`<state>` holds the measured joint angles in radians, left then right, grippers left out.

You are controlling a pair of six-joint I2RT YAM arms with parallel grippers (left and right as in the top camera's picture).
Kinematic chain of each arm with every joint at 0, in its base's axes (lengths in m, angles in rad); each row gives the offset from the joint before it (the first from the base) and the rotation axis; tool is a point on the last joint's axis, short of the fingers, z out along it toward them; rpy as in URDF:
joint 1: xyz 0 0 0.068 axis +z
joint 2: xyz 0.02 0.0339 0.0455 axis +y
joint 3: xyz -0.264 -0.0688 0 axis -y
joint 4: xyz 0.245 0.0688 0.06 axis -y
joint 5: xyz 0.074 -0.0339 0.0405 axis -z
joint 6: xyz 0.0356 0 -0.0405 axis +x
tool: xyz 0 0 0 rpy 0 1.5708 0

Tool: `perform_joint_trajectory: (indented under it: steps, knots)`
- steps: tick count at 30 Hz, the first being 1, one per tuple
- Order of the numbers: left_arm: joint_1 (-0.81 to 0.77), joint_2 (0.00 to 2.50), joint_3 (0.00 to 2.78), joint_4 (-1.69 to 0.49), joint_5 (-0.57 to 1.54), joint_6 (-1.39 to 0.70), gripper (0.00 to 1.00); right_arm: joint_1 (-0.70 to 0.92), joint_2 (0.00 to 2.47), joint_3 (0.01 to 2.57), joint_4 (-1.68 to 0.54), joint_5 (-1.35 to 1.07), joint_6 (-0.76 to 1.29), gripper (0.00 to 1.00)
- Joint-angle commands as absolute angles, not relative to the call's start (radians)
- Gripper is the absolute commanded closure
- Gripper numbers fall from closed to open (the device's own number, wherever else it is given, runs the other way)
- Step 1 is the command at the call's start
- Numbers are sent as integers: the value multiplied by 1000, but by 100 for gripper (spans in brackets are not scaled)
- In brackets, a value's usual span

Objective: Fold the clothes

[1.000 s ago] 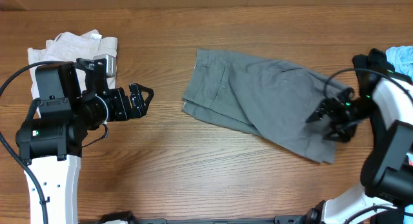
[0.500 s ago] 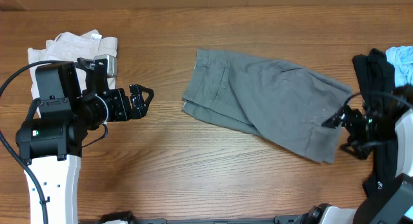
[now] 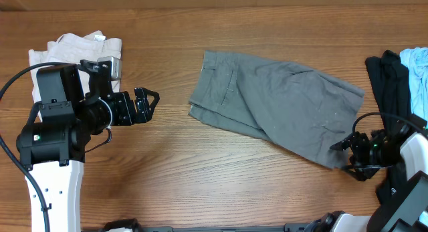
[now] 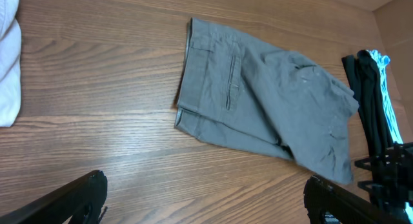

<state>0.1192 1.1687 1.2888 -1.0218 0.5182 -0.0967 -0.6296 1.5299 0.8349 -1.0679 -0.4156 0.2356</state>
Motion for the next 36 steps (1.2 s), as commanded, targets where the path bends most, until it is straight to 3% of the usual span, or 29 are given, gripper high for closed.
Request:
perform_joint_trajectory:
  steps: [1,3,5,8,10,11,26,31,36]
  knots:
    - [123,1184,1312,-1020,513,-73,0,-635,1528,756,-1004,-467,312,29]
    - [123,1187,1312,-1021,513,-73,0,-635,1529,712,-955,-523,312,31]
    - [123,1190,1312,-1021,513,-74,0,-635,1529,675,-913,-542,317,39]
    - [123,1190,1312,-1019,513,-73,0,-635,1529,659,-882,-551,318,66]
    - [123,1191,1312,-1020,513,-73,0,-635,1529,666,-879,-605,295,92]
    - [123,1191,1312,-1020,513,-73,0,-635,1529,672,-875,-639,271,96]
    - [123,1191,1312,-1015,510,-73,0,-634,1397,1035,-1200,-721,27,96]
    - [123,1191,1312,-1011,482,-73,0,-634,1369,1253,-1114,-741,274,96]
    - [123,1191,1312,-1001,479,-74,0,-589,1385,1313,-797,-779,526,96]
